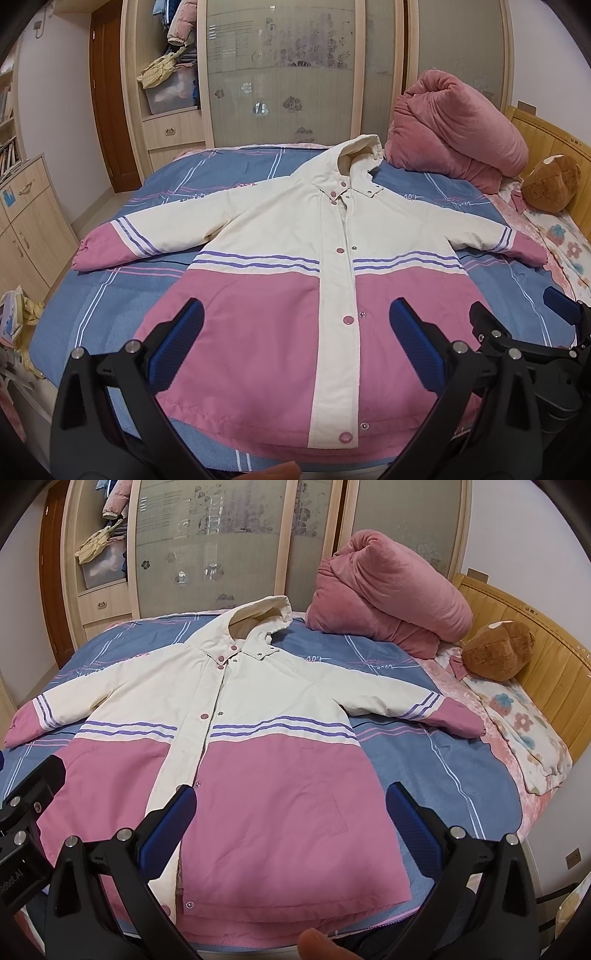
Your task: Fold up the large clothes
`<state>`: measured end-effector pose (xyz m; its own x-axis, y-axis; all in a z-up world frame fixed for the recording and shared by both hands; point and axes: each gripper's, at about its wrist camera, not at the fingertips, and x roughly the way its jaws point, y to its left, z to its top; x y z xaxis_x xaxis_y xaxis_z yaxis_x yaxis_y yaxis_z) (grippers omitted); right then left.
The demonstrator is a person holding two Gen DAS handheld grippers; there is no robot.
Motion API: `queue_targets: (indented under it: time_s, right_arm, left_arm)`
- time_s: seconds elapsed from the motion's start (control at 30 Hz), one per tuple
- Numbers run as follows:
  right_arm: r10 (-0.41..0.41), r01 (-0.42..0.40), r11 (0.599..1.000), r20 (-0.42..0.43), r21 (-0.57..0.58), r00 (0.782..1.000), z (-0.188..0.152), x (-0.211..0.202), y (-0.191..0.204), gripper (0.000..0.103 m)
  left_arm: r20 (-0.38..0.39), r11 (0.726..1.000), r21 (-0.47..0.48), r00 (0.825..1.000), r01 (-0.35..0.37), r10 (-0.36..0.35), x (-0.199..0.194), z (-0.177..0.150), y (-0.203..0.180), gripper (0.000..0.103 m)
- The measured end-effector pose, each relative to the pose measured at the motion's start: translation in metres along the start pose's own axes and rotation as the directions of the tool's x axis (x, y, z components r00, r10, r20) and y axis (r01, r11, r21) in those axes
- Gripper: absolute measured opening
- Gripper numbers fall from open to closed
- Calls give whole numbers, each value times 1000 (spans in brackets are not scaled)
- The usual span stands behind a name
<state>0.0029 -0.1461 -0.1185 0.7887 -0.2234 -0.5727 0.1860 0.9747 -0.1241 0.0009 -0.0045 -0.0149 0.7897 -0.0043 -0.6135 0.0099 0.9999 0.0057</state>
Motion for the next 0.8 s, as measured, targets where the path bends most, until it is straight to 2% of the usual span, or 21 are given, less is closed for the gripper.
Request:
queue_targets:
  time_s: [0.5, 0.53, 0.8]
  right_arm:
    - [-1, 1, 1000, 0, -1, 1000, 0, 0, 1, 102]
    - [-1, 1, 1000, 0, -1, 1000, 0, 0, 1, 102]
    - [0, 0, 1000, 1, 0, 1000, 1, 0, 2, 102]
  left_arm:
    - [-1, 1000, -1, 1000, 0, 0, -3, -11, -2, 101]
    - [-2, 1000, -1, 1000, 0, 0, 0, 1, 0, 101]
    - [-3, 1000, -2, 1000, 0, 0, 0, 1, 0, 101]
